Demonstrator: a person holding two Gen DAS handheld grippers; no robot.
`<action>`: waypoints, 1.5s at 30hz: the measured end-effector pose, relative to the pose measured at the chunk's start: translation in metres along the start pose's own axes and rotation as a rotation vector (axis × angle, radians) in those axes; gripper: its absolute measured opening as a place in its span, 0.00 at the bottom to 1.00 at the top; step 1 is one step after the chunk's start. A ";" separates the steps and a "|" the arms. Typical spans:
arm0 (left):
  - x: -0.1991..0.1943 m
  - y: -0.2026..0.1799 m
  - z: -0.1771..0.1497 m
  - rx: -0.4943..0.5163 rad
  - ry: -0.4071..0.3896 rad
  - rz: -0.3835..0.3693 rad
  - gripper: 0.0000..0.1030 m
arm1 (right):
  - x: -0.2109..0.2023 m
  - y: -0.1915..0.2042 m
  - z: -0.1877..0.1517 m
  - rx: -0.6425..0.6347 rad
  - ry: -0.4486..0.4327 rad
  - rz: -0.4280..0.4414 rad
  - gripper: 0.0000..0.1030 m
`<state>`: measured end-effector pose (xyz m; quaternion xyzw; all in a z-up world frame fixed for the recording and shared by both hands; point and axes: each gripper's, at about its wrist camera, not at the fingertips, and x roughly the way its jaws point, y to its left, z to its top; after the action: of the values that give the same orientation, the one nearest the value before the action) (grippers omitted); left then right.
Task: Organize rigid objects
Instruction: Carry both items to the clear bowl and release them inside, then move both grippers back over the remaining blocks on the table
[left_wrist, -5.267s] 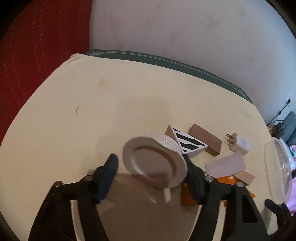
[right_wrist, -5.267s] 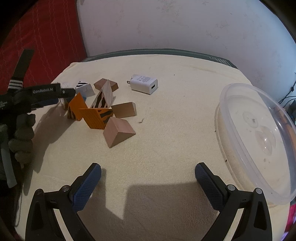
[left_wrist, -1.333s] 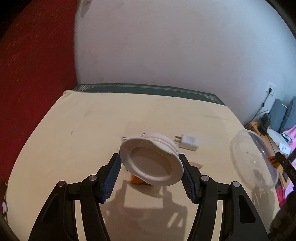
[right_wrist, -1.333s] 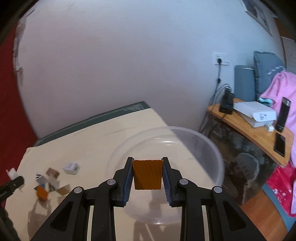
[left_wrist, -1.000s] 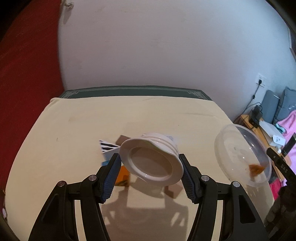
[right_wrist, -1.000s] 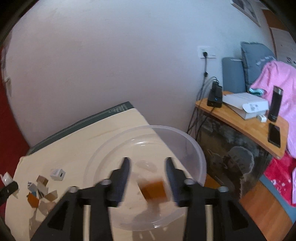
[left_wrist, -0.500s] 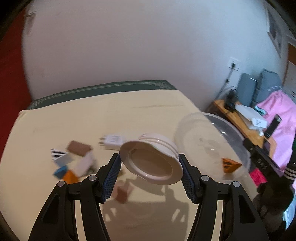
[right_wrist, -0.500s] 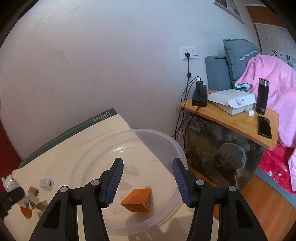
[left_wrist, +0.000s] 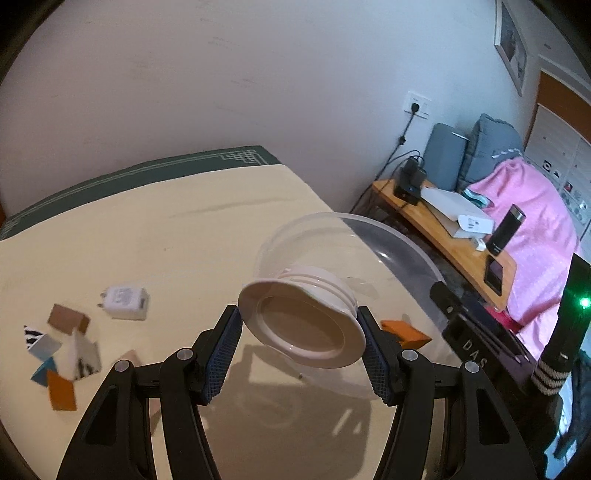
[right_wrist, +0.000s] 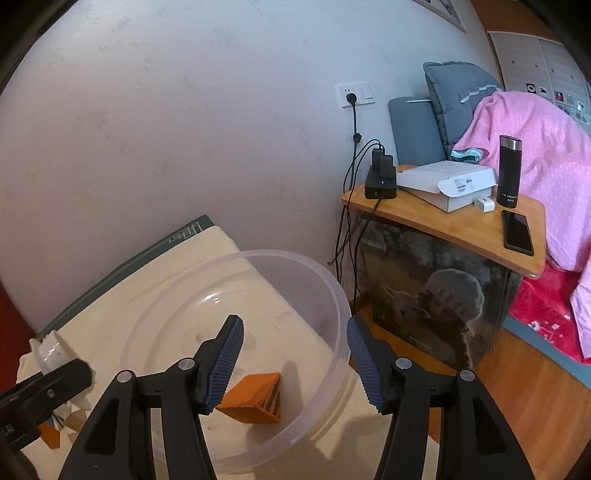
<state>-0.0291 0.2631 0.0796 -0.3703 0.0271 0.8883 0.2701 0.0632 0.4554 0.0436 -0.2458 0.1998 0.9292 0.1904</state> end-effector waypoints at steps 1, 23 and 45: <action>0.002 -0.002 0.000 0.001 0.002 -0.002 0.61 | 0.000 0.000 0.000 0.001 -0.002 -0.002 0.60; 0.017 0.013 -0.009 -0.033 0.023 0.117 0.72 | -0.006 0.004 -0.002 -0.004 -0.037 0.044 0.66; -0.034 0.104 -0.046 -0.183 -0.023 0.307 0.72 | -0.015 0.023 -0.013 -0.114 -0.080 0.107 0.68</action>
<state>-0.0318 0.1477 0.0533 -0.3749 -0.0007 0.9220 0.0968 0.0693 0.4258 0.0476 -0.2078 0.1517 0.9570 0.1342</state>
